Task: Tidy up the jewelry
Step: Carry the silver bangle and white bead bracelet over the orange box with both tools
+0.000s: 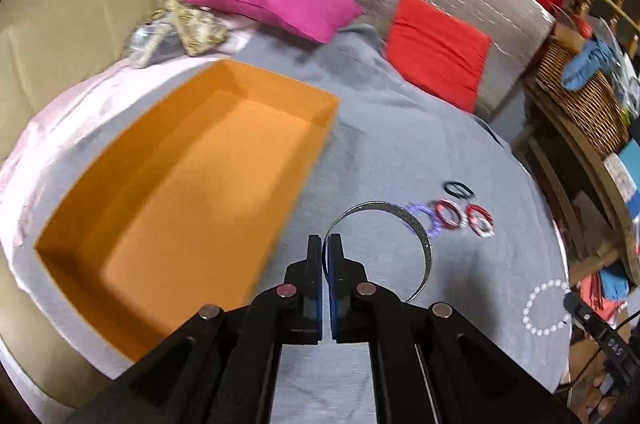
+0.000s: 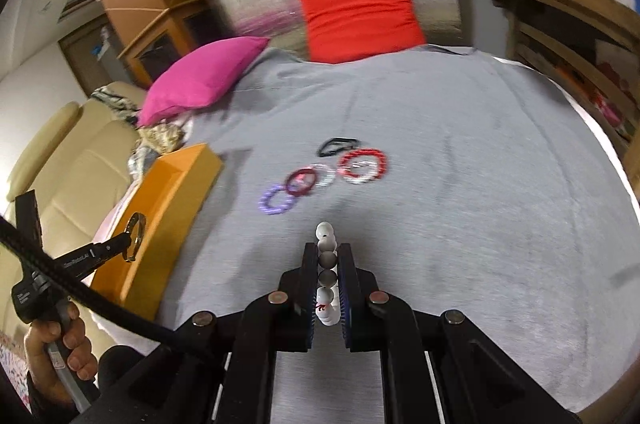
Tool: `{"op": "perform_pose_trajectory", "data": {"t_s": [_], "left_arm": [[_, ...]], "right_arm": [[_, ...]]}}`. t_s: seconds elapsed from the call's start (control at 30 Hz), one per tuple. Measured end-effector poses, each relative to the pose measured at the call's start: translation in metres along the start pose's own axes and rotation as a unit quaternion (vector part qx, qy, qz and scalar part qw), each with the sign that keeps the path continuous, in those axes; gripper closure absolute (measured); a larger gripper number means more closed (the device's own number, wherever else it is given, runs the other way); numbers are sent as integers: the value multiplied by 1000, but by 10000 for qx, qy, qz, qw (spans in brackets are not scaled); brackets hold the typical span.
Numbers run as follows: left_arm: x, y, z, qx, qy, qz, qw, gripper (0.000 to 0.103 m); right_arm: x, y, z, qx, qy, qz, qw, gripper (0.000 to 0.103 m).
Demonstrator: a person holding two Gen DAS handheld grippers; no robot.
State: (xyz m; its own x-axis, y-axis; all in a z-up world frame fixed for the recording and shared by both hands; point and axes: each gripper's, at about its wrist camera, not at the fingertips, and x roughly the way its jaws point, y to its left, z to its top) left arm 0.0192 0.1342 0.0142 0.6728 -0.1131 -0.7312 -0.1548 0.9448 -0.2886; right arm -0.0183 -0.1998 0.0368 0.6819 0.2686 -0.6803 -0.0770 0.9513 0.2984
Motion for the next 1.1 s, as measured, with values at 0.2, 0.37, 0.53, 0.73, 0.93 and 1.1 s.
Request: {"op": "perform_pose_trajectory", "data": {"t_s": [0.2, 0.37, 0.53, 0.73, 0.93, 1.1], "left_arm": [[-8, 40, 7, -357, -154, 323, 9987, 100], [-8, 74, 9, -657, -175, 564, 9961, 100], [0, 99, 9, -870, -155, 817, 9927, 100], [9, 122, 5, -1083, -59, 1017, 9889, 100], [20, 141, 3, -1221, 20, 1185, 9854, 100], [34, 152, 0, -1301, 163, 1223, 9838, 100]], "right_arm": [[11, 50, 13, -366, 7, 348, 9987, 93], [33, 102, 28, -724, 65, 692, 9949, 93], [61, 168, 41, -1098, 216, 1146, 9871, 93], [107, 237, 44, -1461, 460, 1434, 9777, 93], [156, 271, 35, -1560, 810, 1430, 9740, 93], [188, 282, 27, -1559, 1081, 1409, 9717, 93]]}}
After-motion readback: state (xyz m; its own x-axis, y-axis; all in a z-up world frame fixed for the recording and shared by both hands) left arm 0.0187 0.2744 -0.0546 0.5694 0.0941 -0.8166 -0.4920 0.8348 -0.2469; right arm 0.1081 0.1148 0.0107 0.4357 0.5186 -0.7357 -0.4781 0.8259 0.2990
